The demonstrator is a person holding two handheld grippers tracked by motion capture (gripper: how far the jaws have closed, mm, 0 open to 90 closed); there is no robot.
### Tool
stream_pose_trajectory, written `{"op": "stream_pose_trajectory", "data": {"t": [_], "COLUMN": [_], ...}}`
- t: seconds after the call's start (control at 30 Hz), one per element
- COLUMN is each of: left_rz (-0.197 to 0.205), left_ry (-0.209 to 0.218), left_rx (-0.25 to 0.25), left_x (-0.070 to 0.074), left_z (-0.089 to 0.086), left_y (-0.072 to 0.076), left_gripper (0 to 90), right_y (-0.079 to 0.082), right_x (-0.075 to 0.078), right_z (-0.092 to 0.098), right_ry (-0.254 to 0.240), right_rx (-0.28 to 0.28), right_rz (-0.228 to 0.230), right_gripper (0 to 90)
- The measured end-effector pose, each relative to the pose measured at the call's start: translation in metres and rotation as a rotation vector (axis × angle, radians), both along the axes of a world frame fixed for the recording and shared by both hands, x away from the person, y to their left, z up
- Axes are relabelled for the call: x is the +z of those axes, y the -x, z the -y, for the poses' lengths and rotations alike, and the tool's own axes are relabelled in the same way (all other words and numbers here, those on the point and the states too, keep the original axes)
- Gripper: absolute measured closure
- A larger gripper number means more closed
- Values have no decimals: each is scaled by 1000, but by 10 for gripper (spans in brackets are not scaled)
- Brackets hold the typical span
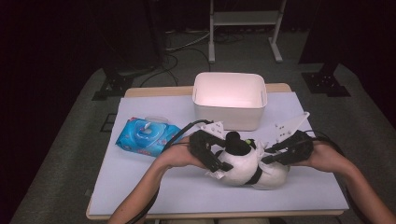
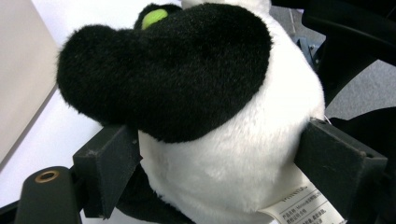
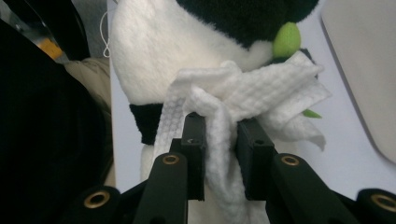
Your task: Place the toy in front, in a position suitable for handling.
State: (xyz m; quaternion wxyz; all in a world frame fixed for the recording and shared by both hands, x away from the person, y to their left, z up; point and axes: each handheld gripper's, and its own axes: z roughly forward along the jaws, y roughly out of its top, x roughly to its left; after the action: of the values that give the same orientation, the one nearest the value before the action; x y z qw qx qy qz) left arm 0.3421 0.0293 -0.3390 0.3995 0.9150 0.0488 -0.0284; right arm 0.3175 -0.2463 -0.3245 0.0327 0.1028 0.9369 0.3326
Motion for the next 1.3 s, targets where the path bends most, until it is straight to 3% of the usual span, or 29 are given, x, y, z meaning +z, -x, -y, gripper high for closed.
{"op": "stream_pose_trajectory", "data": {"t": [0.13, 0.37, 0.6, 0.93, 1.3], "left_rz": [-3, -20, -32, -65, -63], "left_ry": [7, 35, 54, 113, 95], "left_rx": [0, -1, -4, -8, -16], "left_x": [1, -1, -5, -13, -19], "left_z": [0, -3, -2, -1, 12], "left_y": [-1, 0, 1, 3, 4], "left_gripper": [150, 148, 132, 108, 67], "right_y": [-1, -1, -1, 1, -1], "right_x": [4, -5, -9, -12, -12], "right_z": [0, 10, 25, 32, 31], "right_ry": [-18, -19, -55, -72, -69], "right_rx": [-6, -18, -53, -62, -69], "right_rz": [6, -6, -22, -35, -34], "right_gripper": [741, 741, 741, 740, 740]}}
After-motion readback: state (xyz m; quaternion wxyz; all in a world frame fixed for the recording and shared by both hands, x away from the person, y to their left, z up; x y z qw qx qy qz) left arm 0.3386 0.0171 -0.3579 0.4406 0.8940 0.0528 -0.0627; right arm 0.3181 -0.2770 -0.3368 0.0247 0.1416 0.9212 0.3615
